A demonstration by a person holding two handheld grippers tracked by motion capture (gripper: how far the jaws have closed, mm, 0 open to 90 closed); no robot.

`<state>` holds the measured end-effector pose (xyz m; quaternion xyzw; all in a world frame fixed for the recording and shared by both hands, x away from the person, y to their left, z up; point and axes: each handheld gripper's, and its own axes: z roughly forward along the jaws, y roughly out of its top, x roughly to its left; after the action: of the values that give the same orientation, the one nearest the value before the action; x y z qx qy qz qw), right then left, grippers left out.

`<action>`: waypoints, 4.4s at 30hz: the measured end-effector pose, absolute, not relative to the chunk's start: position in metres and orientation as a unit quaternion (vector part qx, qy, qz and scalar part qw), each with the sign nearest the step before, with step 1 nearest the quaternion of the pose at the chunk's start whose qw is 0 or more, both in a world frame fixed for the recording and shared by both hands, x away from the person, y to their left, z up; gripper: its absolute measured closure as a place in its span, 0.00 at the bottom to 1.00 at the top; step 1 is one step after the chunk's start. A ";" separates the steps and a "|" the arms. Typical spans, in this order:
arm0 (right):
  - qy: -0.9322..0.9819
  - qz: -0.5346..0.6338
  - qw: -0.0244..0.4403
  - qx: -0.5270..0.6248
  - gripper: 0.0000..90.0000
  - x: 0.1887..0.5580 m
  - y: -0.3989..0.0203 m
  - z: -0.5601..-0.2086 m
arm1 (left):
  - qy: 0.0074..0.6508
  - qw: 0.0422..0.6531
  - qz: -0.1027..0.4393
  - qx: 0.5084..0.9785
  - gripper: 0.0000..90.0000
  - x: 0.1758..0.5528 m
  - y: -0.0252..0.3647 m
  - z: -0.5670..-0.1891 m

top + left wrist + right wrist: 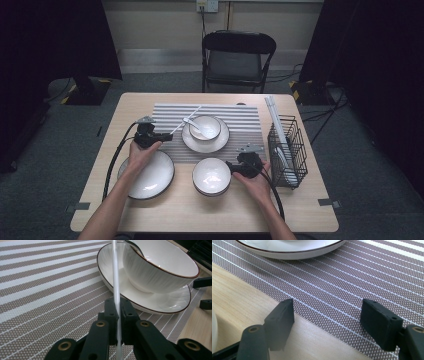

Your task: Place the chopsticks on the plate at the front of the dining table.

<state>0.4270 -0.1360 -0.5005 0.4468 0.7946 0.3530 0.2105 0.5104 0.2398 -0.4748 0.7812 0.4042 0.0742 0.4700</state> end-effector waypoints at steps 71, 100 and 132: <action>0.792 0.353 0.211 0.450 0.29 0.427 -0.135 -0.500 | 0.362 0.462 0.045 0.808 0.87 0.491 0.248 -0.470; 0.791 0.353 0.211 0.453 0.29 0.427 -0.135 -0.500 | 0.377 0.452 0.048 0.807 0.96 0.494 0.240 -0.476; 0.790 0.353 0.212 0.455 0.29 0.426 -0.134 -0.500 | 0.400 0.482 0.063 0.777 0.96 0.513 0.224 -0.477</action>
<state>0.4262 -0.1341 -0.5004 0.4550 0.7899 0.3526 0.2115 0.5128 0.2244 -0.4770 0.7773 0.3997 0.0629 0.4818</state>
